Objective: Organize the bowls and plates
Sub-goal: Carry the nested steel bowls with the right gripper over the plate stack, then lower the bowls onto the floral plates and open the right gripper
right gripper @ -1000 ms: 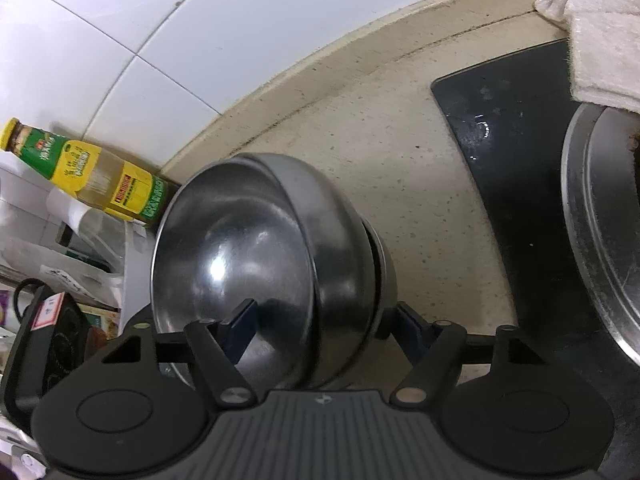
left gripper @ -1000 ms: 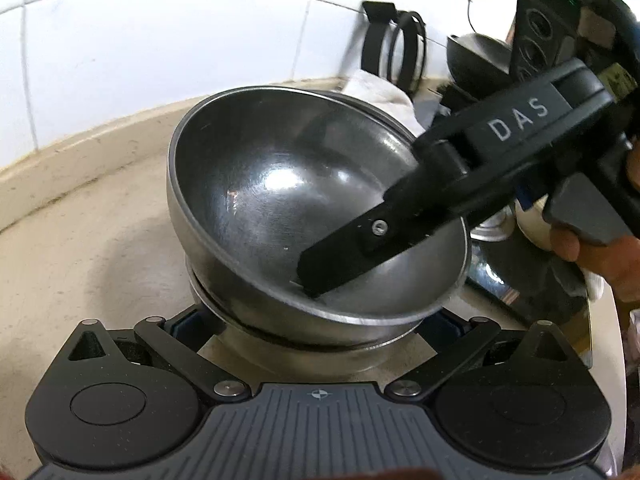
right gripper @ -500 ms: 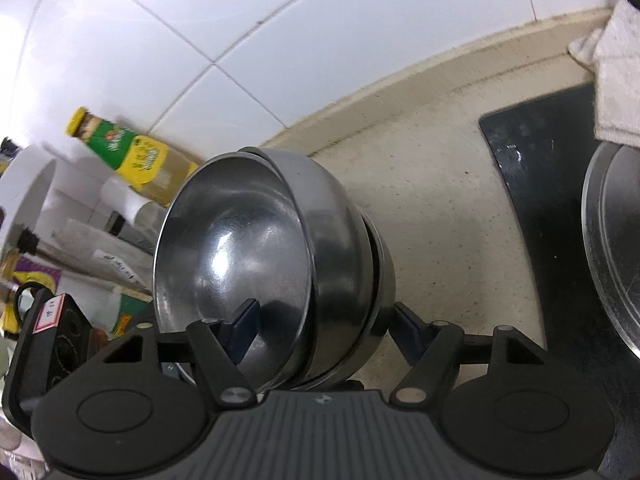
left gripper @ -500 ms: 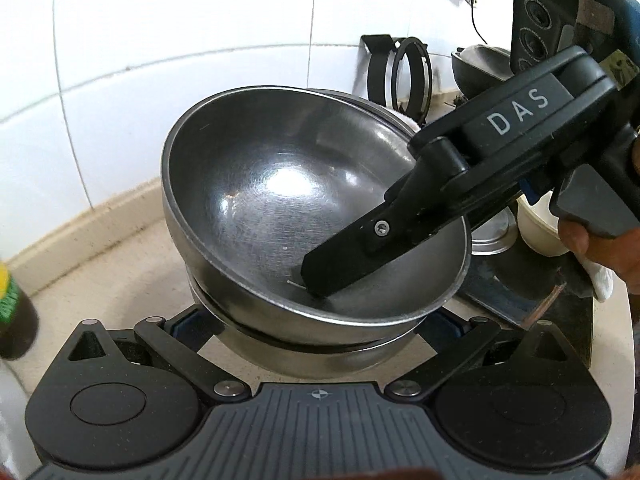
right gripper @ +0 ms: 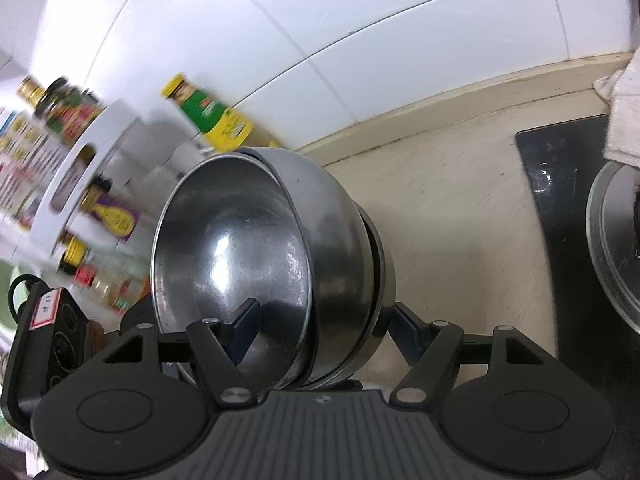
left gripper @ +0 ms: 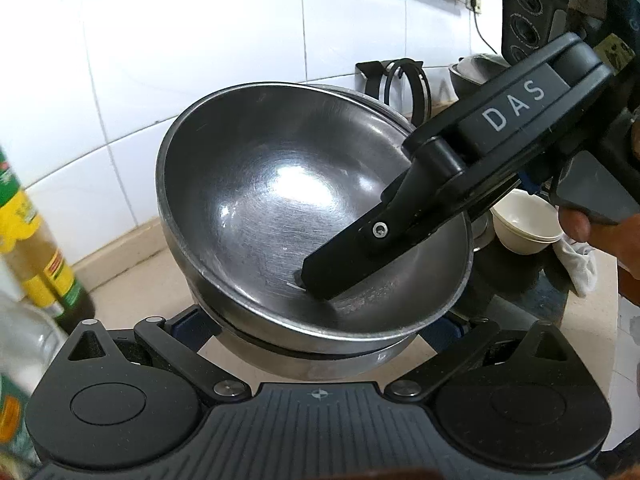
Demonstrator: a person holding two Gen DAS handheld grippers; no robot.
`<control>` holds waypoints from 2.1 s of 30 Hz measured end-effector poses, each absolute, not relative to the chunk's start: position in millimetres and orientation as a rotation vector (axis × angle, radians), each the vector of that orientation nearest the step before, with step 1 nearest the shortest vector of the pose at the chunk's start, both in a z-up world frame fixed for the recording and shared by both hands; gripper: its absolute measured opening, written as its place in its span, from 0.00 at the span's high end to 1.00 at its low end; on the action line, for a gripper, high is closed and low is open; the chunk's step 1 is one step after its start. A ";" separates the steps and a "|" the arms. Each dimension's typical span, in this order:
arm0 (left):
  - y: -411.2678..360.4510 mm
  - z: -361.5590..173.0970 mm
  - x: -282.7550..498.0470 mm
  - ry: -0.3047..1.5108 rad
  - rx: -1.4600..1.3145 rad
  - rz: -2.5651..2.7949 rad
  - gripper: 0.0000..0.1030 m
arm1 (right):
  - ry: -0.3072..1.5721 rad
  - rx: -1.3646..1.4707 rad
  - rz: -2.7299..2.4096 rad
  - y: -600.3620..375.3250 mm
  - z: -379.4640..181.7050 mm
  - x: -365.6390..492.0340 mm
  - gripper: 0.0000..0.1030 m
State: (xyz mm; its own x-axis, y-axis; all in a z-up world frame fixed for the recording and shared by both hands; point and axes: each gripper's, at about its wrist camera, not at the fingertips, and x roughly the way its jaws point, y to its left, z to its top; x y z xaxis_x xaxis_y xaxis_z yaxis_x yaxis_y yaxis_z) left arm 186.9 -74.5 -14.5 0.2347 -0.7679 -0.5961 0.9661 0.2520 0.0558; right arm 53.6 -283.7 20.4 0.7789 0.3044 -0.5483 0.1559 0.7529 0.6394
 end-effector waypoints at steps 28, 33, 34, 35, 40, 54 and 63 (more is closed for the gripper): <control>-26.1 -48.7 74.8 0.636 0.434 -1.106 0.00 | 0.823 0.668 0.220 -230.6 -19.5 -37.3 0.35; -21.4 -66.8 76.7 0.683 0.421 -1.084 0.00 | 0.849 0.672 0.215 -224.2 -37.4 -35.8 0.35; -22.0 -69.6 78.4 0.693 0.414 -1.081 0.00 | 0.854 0.670 0.212 -223.3 -40.2 -34.3 0.35; -22.3 -72.7 79.5 0.701 0.408 -1.079 0.00 | 0.857 0.664 0.209 -222.2 -42.6 -33.2 0.35; -21.1 -83.8 84.5 0.734 0.394 -1.062 0.00 | 0.880 0.662 0.190 -220.4 -53.0 -25.6 0.35; 10.9 -67.0 63.7 0.664 0.389 -0.999 0.00 | 0.741 0.528 0.144 -222.3 -31.7 -55.3 0.34; 30.4 -29.6 48.6 0.594 0.326 -0.908 0.00 | 0.644 0.514 0.134 -220.3 -15.4 -85.1 0.34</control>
